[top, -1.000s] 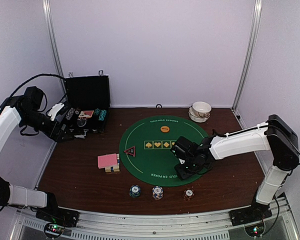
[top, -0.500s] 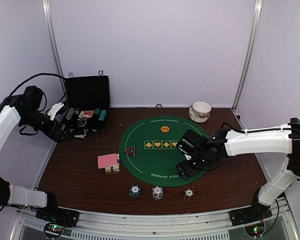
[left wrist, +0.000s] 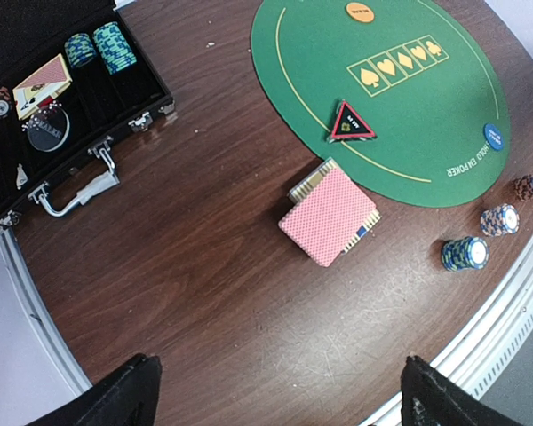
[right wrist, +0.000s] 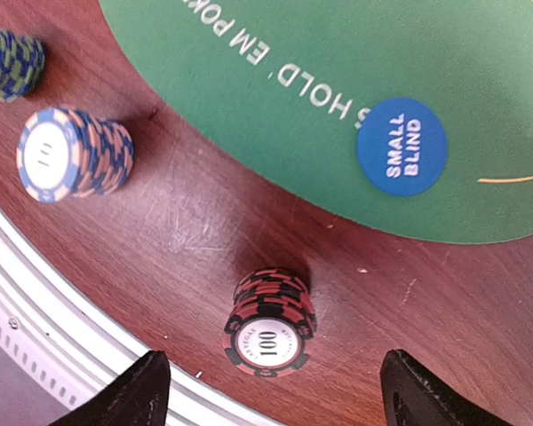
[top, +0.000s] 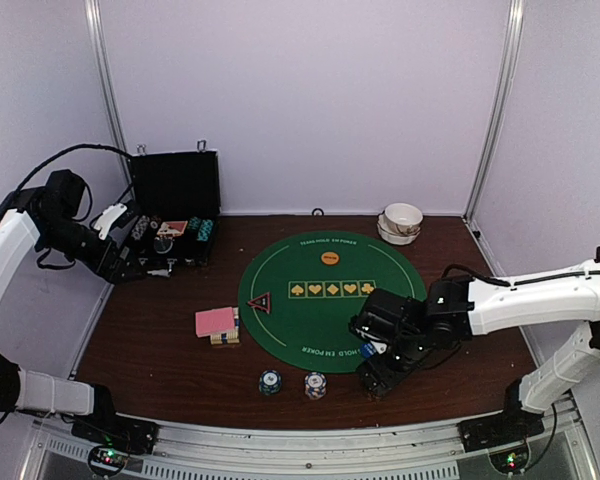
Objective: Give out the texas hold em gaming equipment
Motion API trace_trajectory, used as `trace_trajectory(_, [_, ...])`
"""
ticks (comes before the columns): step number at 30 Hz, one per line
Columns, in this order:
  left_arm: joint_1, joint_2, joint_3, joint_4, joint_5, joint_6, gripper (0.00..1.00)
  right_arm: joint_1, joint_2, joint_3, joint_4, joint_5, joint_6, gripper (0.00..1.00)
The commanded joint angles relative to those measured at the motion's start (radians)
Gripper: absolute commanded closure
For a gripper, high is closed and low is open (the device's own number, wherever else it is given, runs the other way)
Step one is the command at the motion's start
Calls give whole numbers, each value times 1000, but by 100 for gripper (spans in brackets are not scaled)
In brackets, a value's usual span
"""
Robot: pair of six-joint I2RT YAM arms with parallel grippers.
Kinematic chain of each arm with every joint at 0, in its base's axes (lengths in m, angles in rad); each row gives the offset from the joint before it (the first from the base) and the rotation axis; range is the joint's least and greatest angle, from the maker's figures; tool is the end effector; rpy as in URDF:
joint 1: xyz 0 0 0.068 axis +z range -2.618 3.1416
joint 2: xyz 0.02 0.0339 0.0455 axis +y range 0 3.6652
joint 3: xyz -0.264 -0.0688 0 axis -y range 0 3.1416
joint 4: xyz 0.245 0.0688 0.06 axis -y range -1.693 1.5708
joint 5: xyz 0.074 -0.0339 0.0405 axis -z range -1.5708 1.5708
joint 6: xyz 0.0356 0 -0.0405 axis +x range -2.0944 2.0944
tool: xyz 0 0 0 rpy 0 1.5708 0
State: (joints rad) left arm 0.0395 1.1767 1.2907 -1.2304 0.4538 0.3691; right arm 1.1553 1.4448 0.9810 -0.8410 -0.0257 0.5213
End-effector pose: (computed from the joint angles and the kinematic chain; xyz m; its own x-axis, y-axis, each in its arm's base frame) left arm 0.2022 -0.0076 0.3495 -0.7808 0.2937 -0.5515 0.4701 0.8575 -0.2090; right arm 0.1048 0.2397 0.2137 -0.7946 -0.5676 -0.2156 -0.6015 0.7842 0.1524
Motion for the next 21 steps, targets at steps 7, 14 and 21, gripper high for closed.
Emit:
trace_trajectory(7, [7,-7,30,-5,23,11,2,18,105,-42,76,-25,10,19])
trace_trajectory(14, [6,-8,31,-7,26,11,2,17,130,-41,98,-4,8,26])
trace_trajectory(21, [6,-11,32,-9,25,11,2,17,137,-50,111,12,11,34])
